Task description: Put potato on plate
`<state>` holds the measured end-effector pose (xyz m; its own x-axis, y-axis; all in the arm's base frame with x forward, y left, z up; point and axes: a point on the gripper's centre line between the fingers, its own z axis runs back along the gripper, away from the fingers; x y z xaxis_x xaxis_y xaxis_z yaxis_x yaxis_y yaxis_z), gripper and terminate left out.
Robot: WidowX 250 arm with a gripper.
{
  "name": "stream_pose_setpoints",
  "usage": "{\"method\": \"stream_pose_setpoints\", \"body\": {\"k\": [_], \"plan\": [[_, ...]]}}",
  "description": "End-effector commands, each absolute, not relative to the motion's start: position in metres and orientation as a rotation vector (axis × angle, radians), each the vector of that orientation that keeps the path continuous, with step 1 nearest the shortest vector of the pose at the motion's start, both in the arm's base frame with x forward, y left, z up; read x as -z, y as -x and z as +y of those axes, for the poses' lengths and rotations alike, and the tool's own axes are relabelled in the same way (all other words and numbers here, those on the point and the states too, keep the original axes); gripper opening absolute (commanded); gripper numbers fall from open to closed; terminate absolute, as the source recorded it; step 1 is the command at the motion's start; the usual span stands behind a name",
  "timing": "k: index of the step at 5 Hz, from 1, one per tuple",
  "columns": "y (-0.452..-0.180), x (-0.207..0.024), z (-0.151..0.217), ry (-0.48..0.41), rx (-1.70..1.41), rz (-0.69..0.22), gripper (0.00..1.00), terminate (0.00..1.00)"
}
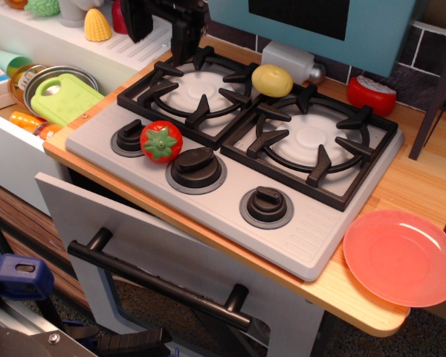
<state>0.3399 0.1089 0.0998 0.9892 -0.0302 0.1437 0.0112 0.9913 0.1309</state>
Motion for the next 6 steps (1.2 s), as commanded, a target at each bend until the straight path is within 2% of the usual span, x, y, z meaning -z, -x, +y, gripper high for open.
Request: {"method": "stream_pose_setpoints", "body": {"k": [1,3,4,6], "plan": [[-0.358,-0.129,0.075,-0.158,0.028,-0.28,1.0,0.0],[-0.397,-0.125,0.031,-0.143,0.088,-0.306,1.0,0.0],[-0.411,-0.122,0.026,-0.125,0.095,-0.328,1.0,0.0],[-0.426,-0.091,0.02,-0.076,0.068,-0.34,1.0,0.0]]}}
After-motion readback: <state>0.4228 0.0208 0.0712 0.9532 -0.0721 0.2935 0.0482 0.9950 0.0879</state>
